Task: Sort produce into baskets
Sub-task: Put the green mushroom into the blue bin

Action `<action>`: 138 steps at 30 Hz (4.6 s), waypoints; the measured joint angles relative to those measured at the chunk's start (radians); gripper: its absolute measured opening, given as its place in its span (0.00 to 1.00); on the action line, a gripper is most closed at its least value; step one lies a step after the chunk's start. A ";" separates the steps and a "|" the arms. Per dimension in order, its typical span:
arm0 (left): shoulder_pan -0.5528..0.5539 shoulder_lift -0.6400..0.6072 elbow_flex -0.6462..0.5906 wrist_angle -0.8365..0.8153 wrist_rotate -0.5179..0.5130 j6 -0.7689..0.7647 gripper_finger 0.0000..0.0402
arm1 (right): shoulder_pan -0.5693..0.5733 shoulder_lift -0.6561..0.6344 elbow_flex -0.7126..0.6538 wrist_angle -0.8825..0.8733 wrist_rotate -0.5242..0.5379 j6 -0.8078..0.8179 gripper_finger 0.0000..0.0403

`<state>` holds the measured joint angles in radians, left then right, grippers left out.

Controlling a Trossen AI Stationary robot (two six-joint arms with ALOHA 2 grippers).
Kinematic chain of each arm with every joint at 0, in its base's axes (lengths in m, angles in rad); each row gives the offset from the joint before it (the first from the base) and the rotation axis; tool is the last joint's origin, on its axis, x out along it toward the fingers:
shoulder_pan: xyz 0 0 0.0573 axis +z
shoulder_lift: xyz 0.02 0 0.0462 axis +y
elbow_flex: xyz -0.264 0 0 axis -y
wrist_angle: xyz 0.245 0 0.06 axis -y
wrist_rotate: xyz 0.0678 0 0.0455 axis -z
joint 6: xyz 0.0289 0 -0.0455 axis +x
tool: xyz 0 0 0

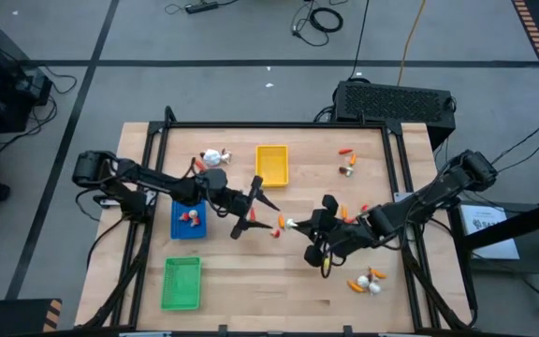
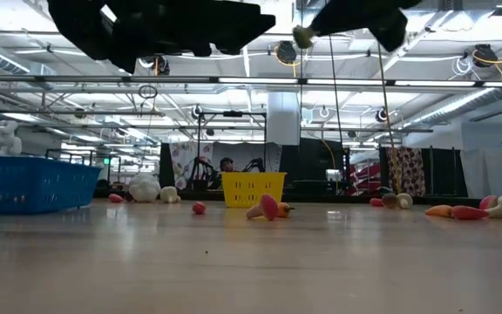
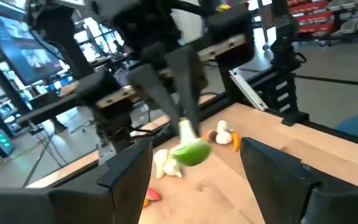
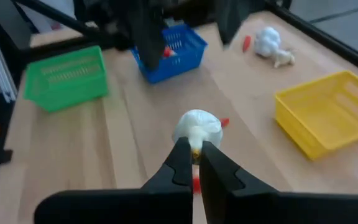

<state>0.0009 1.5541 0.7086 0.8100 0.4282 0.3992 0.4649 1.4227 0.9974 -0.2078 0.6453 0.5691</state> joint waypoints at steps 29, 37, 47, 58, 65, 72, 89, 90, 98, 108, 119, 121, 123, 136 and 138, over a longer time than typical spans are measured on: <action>-0.019 0.010 0.001 0.043 -0.168 0.001 0.62 | -0.138 0.000 0.000 0.216 -0.154 -0.205 0.00; -0.019 0.010 0.001 0.042 -0.176 0.001 0.62 | -0.138 0.000 0.000 0.241 -0.154 -0.241 0.00; -0.019 0.010 0.001 0.041 -0.175 0.000 0.62 | -0.139 0.000 -0.001 0.234 -0.147 -0.245 0.00; -0.028 0.010 0.001 0.042 -0.173 0.000 0.62 | -0.157 0.001 -0.001 0.219 -0.150 -0.253 0.00; -0.027 0.010 0.001 0.042 -0.176 0.000 0.48 | -0.158 0.001 -0.001 0.219 -0.155 -0.268 0.00; -0.027 0.009 0.001 0.042 -0.196 0.000 0.37 | -0.158 0.002 -0.001 0.218 -0.156 -0.287 0.03; -0.030 -0.123 0.001 -0.297 -0.337 -0.004 0.35 | -0.172 0.001 -0.001 0.103 -0.167 -0.377 0.48; -0.032 -0.155 0.001 -0.385 -0.366 -0.019 0.35 | -0.175 0.001 -0.001 0.073 -0.169 -0.372 0.50; -0.057 -0.457 0.002 -1.169 -0.535 -0.365 0.35 | -0.184 0.043 -0.001 0.000 -0.175 -0.389 0.54; -0.095 -0.601 0.001 -1.811 -0.572 -0.905 0.35 | -0.188 0.081 -0.001 0.011 -0.176 -0.493 0.54; -0.095 -0.593 0.001 -1.827 -0.594 -0.911 0.35 | -0.190 0.077 -0.001 -0.034 -0.176 -0.446 0.54; -0.095 -0.589 0.001 -1.830 -0.594 -0.911 0.35 | -0.190 0.077 -0.001 -0.043 -0.176 -0.440 0.54; -0.095 -0.587 0.001 -1.851 -0.593 -0.911 0.35 | -0.190 0.077 -0.001 -0.044 -0.176 -0.434 0.54; -0.095 -0.585 0.001 -1.902 -0.592 -0.919 0.38 | -0.190 0.077 -0.001 -0.050 -0.176 -0.434 0.54; -0.095 -0.585 0.001 -1.902 -0.592 -0.922 0.42 | -0.190 0.077 -0.001 -0.050 -0.176 -0.436 0.54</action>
<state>-0.0942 0.9695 0.7094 -1.0916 -0.1638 -0.5224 0.2745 1.4998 0.9966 -0.2573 0.4690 0.1329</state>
